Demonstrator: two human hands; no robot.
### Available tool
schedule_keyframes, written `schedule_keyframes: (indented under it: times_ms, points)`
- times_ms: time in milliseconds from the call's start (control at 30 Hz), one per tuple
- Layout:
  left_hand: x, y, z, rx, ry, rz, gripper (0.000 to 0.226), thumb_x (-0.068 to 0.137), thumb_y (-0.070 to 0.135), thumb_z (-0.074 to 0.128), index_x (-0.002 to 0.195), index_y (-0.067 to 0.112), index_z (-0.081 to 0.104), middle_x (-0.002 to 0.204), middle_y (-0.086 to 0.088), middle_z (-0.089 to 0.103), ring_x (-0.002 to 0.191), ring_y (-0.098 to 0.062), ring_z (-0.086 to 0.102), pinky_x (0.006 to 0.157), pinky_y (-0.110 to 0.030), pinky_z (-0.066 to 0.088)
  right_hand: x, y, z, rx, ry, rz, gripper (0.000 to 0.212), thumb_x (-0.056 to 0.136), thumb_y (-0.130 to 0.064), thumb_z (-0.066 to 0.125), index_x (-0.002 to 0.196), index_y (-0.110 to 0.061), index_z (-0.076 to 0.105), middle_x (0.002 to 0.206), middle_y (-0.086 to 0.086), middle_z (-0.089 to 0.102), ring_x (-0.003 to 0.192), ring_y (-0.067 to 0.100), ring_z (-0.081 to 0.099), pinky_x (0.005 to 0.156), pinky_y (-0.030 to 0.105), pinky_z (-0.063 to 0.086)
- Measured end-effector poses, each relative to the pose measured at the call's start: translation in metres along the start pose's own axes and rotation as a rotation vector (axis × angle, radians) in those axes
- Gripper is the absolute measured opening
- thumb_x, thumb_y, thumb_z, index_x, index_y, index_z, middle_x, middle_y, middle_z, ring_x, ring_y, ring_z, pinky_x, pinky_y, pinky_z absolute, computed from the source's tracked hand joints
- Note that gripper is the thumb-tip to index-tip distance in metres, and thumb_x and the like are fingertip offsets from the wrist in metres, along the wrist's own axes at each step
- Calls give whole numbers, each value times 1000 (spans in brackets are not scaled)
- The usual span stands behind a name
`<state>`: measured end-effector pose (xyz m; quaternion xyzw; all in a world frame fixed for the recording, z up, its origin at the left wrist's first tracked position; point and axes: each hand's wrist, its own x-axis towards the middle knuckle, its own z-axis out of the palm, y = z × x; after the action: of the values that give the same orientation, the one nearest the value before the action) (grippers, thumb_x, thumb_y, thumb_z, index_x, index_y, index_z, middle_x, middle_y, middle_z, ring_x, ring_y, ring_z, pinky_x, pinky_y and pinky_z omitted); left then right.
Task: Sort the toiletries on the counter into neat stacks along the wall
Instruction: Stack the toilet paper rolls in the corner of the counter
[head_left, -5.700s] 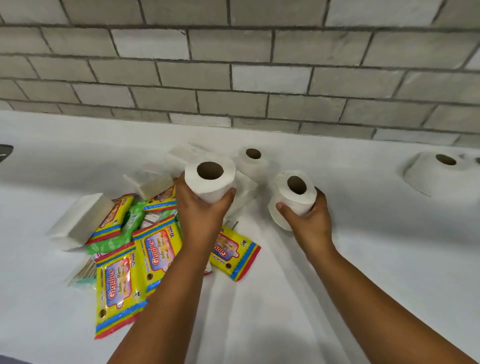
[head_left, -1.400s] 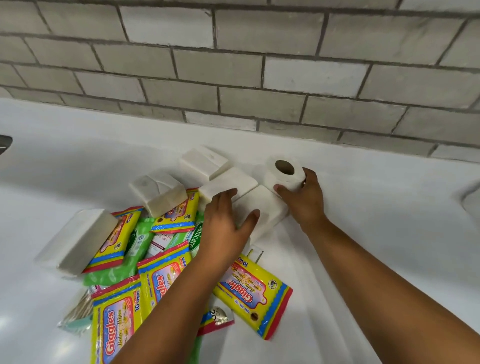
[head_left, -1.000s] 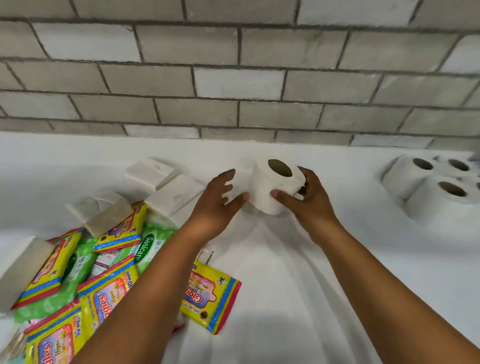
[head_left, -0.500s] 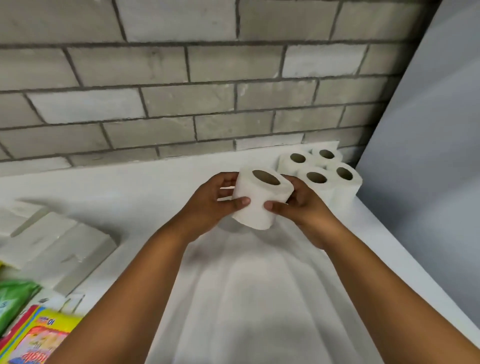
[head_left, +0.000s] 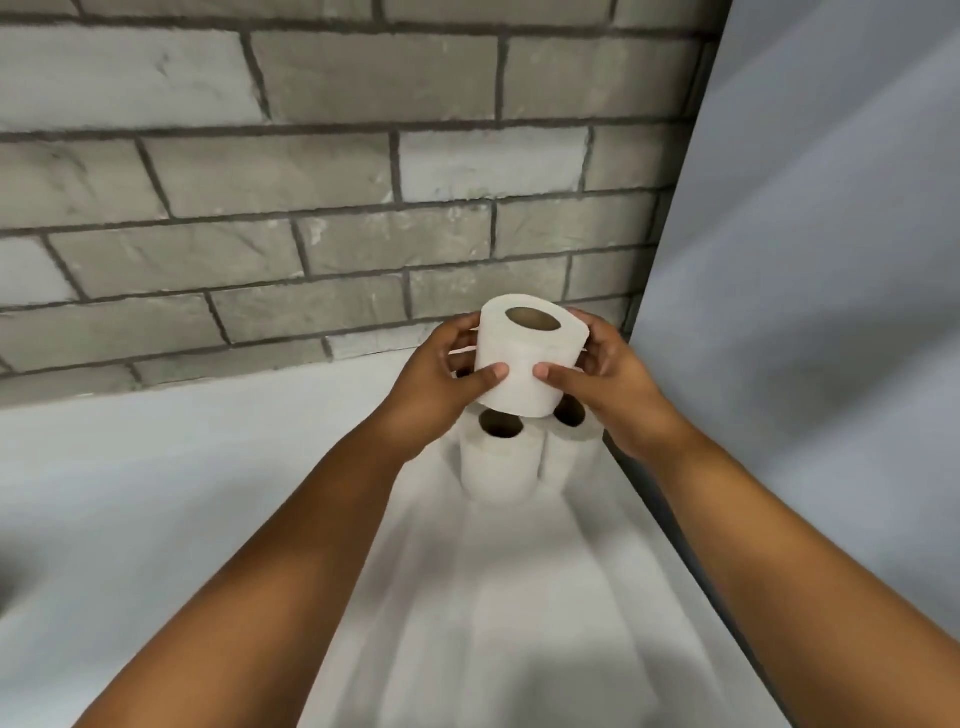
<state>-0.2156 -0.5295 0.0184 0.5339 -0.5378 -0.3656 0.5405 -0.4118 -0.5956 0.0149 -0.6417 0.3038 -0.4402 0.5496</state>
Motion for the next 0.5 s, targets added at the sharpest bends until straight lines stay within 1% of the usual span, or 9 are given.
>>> schedule_keyframes:
  times_ms: [67,133,200,267,300,367,433,500]
  points:
    - [10,-4,11,12,42,-6,61,81,22,77,135,27,49,128,7,61,115,-10,60,95,-36,54,13,5,-8,10,-9,6,53,79,-3,75,121,-30,56,125,-2,64,118,17,59,99,37,50]
    - [16,-8,19,43,93,-11,61,82,21,77,135,27,49,127,9,60,115,-7,59,94,-31,54,24,14,-12,15,-19,21,55,81,1,72,125,-25,54,126,1,63,120,20,57,100,38,50]
    - [19,-13,23,55,124,-21,60,82,22,77,134,28,49,125,12,61,113,-5,59,87,-23,54,31,23,-13,21,-26,32,56,82,5,69,129,-21,52,127,4,62,121,22,57,100,38,50]
    - [20,-17,25,62,155,-41,58,82,21,77,133,28,49,121,15,61,110,-3,60,81,-18,54,35,29,-14,24,-36,41,58,82,6,67,131,-21,52,127,3,62,120,21,58,100,41,50]
    - [19,-19,25,68,169,-50,57,82,21,77,132,27,50,119,16,61,109,-4,61,80,-18,54,37,32,-14,18,-46,47,59,82,5,68,131,-22,51,127,2,62,119,20,58,99,43,50]
    - [18,-22,25,82,186,-75,56,81,23,77,130,28,49,116,18,61,107,-5,62,84,-25,55,39,37,-13,-1,-55,61,59,82,2,69,131,-26,52,126,0,62,117,19,59,98,46,51]
    - [16,-24,26,85,198,-94,55,81,25,77,128,29,49,116,15,62,107,-7,62,87,-31,56,39,41,-13,5,-51,63,59,82,1,69,130,-28,52,126,0,63,117,20,60,98,48,51]
    - [16,-24,26,91,203,-104,55,81,26,77,128,29,49,118,9,63,108,-8,62,89,-33,55,40,41,-13,11,-49,64,59,81,-1,70,130,-29,52,126,0,63,117,20,60,97,48,51]
